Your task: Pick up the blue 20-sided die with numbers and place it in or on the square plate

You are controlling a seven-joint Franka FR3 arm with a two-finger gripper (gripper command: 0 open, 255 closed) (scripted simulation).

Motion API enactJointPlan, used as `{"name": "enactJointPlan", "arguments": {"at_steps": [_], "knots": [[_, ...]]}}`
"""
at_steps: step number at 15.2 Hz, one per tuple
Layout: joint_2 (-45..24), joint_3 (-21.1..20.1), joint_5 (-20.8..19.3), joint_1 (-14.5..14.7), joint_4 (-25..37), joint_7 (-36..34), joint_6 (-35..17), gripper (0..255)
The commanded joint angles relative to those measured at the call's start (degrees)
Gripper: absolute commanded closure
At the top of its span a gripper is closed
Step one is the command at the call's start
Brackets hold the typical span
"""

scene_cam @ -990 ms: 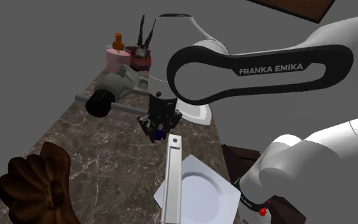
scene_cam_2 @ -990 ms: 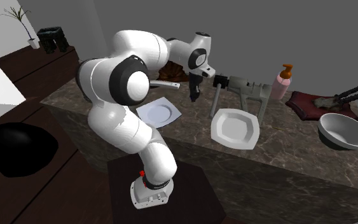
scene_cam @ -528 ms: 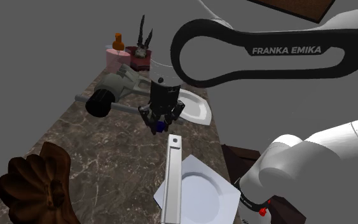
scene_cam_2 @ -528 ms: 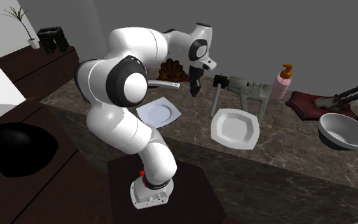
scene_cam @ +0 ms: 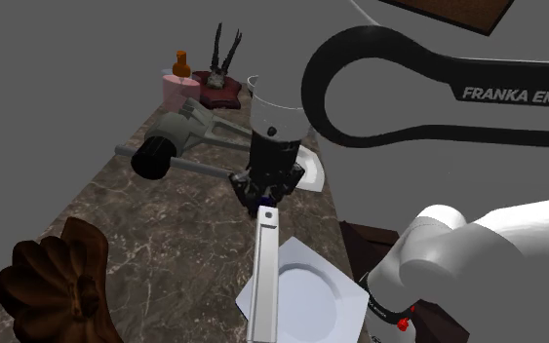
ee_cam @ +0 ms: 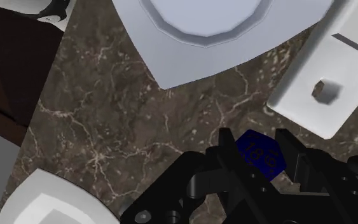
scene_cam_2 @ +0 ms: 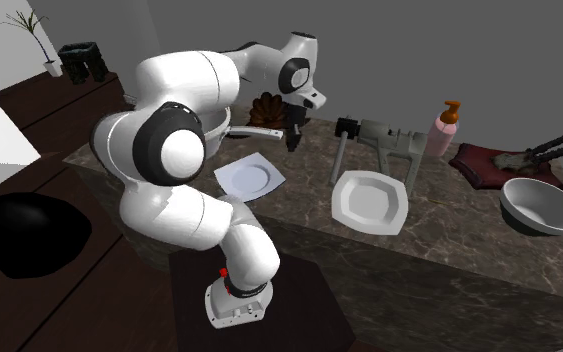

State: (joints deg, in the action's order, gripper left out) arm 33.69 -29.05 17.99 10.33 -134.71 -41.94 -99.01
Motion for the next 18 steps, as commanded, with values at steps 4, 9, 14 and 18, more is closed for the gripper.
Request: {"name": "enactJointPlan", "arguments": {"at_steps": [4, 9, 14, 18], "knots": [[10.1, -0.2, 4.2, 5.1, -5.6, -2.9, 4.1, 255], [19.2, -1.2, 8.3, 10.5, -9.5, -7.2, 8.7, 255], [23.0, -2.7, 10.9, 13.5, -13.0, -9.4, 8.7, 255], [22.5, -3.3, 11.4, 15.3, -16.0, -9.9, 5.4, 255]]}}
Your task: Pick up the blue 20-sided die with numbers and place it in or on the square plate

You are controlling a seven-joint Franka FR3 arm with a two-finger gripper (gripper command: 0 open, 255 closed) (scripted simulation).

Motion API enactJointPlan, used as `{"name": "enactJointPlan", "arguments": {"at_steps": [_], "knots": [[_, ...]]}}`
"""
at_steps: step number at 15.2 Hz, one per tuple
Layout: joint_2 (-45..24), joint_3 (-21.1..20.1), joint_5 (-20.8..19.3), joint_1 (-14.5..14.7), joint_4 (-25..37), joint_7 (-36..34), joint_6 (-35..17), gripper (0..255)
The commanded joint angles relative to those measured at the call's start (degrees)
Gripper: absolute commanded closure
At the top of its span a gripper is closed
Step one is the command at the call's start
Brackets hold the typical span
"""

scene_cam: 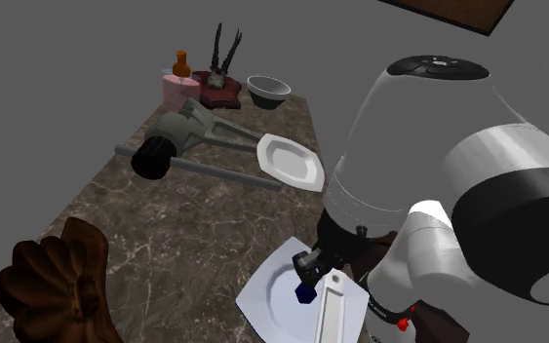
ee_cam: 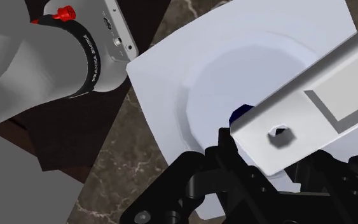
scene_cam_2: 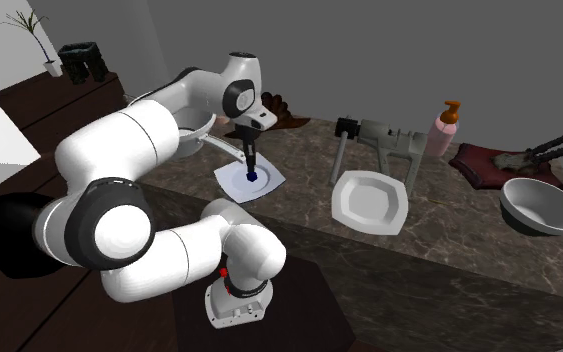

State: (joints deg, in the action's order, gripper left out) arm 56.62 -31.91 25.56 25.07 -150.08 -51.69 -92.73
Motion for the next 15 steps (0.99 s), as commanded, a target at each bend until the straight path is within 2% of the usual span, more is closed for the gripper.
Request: {"name": "enactJointPlan", "arguments": {"at_steps": [1, 6, 14, 15], "knots": [[-0.7, -0.5, 3.9, 1.1, -1.4, -0.4, -1.8, 255], [-1.9, -1.4, 4.7, 3.4, -5.2, -1.1, -6.7, 255], [-2.0, -1.2, 4.6, 3.6, -5.2, -1.2, -6.8, 255], [-2.0, -1.1, 4.5, 3.6, -5.3, -1.1, -6.7, 0]]}}
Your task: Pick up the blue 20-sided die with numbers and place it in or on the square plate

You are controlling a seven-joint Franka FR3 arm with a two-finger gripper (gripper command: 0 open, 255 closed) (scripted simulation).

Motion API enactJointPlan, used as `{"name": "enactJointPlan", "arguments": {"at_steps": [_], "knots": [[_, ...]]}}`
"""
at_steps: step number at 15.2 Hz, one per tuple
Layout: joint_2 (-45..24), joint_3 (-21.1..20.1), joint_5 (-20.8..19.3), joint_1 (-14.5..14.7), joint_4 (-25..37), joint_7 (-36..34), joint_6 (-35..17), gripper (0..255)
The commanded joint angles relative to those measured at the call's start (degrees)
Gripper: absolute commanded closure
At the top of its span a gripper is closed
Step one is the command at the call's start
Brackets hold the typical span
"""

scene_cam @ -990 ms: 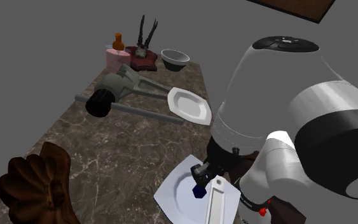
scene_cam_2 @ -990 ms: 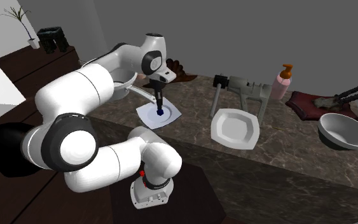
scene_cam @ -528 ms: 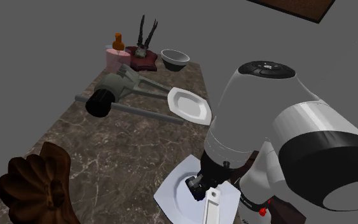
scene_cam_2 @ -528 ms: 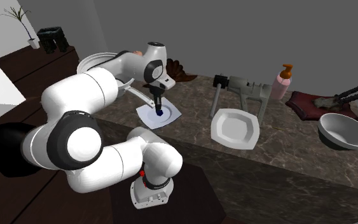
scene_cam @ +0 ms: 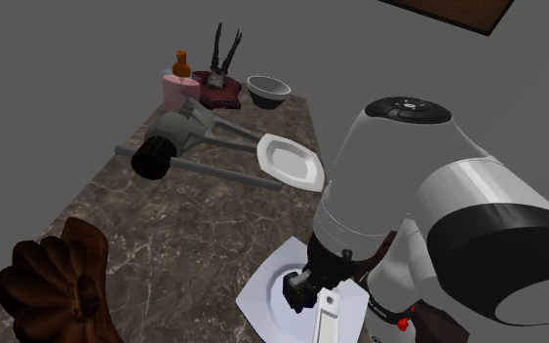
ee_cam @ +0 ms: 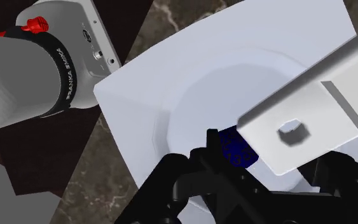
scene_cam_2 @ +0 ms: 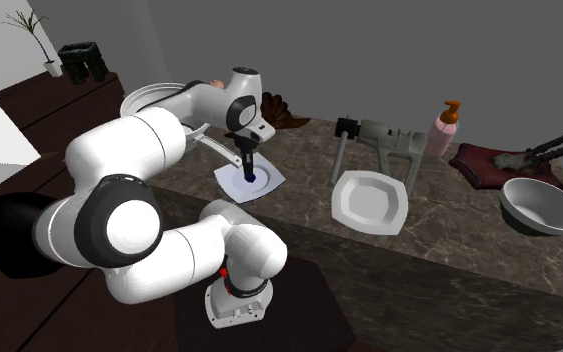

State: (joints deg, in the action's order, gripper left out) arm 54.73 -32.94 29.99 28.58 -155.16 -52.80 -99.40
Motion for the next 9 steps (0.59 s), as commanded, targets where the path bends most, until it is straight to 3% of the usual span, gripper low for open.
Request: {"name": "enactJointPlan", "arguments": {"at_steps": [1, 5, 9], "knots": [[-0.1, -0.1, 0.1, 0.0, -0.1, 0.0, 0.0, 0], [-0.1, -0.2, 0.2, 0.1, -0.1, -0.1, -0.1, 0], [-0.4, 3.2, -3.2, -1.4, 6.6, -0.5, 6.4, 0]]}}
